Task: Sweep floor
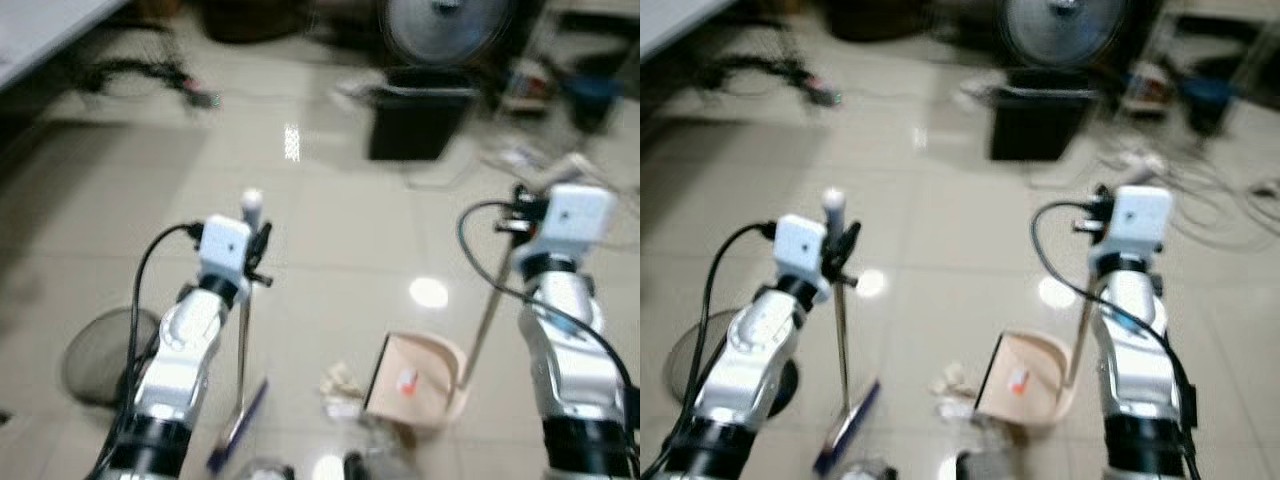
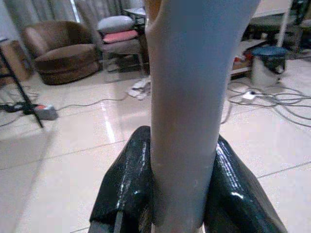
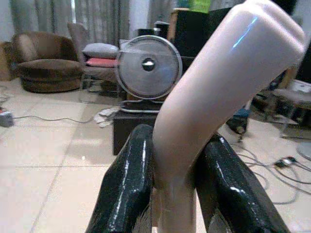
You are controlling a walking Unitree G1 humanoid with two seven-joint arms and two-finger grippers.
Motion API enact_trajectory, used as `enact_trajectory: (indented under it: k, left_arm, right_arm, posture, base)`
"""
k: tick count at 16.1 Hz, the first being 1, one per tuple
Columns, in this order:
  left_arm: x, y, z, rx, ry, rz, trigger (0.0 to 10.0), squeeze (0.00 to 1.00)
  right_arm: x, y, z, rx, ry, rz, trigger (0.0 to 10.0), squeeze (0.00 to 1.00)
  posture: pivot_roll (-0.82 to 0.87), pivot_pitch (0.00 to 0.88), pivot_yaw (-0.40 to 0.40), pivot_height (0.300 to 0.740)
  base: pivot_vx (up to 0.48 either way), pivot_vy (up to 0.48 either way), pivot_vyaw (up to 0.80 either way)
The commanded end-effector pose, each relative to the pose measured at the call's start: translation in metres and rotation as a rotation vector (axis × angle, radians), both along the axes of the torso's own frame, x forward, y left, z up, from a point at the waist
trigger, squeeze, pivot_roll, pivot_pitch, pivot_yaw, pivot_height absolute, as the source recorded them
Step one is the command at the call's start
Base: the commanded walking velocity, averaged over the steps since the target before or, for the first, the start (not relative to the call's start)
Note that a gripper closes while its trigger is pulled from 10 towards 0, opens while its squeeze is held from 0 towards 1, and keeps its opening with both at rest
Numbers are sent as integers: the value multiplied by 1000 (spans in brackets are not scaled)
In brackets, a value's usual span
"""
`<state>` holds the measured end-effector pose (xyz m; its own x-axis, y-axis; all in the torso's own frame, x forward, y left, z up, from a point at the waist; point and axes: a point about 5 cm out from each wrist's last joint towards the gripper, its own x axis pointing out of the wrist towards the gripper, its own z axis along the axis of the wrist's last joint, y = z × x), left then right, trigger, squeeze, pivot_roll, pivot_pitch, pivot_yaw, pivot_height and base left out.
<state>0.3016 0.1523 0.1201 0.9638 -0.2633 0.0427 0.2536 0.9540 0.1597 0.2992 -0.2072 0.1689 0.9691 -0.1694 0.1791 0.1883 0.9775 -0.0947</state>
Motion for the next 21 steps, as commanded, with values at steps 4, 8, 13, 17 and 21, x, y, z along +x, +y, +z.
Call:
enact_trajectory:
  k: [4,8,13,17,21]
  left_arm:
    - [2,-4,6,-23,-27,7,10000,0]
    - [1,1,5,-28,-23,39,10000,0]
    - [1,-1,6,-45,-23,45,10000,0]
    - [1,1,6,-27,-33,61,10000,0]
    - [-1,2,7,4,-46,71,10000,0]
  right_arm:
    - [0,-3,7,-4,-15,23,10000,0]
    - [0,-5,6,-16,-3,45,10000,0]
    - [4,2,5,-40,9,88,10000,0]
    - [4,10,2,-73,6,144,10000,0]
    - [3,21,-4,-81,28,202,10000,0]
  posture:
    - [-21,104,27,740]
    - [-20,105,22,740]
    - [-19,107,20,740]
    - [-21,112,19,740]
    - [-16,116,16,740]
  base:
    - [0,0,-800]
    - [0,0,-800]
    - [0,0,-160]
    - [0,0,0]
    - [0,-303,266]
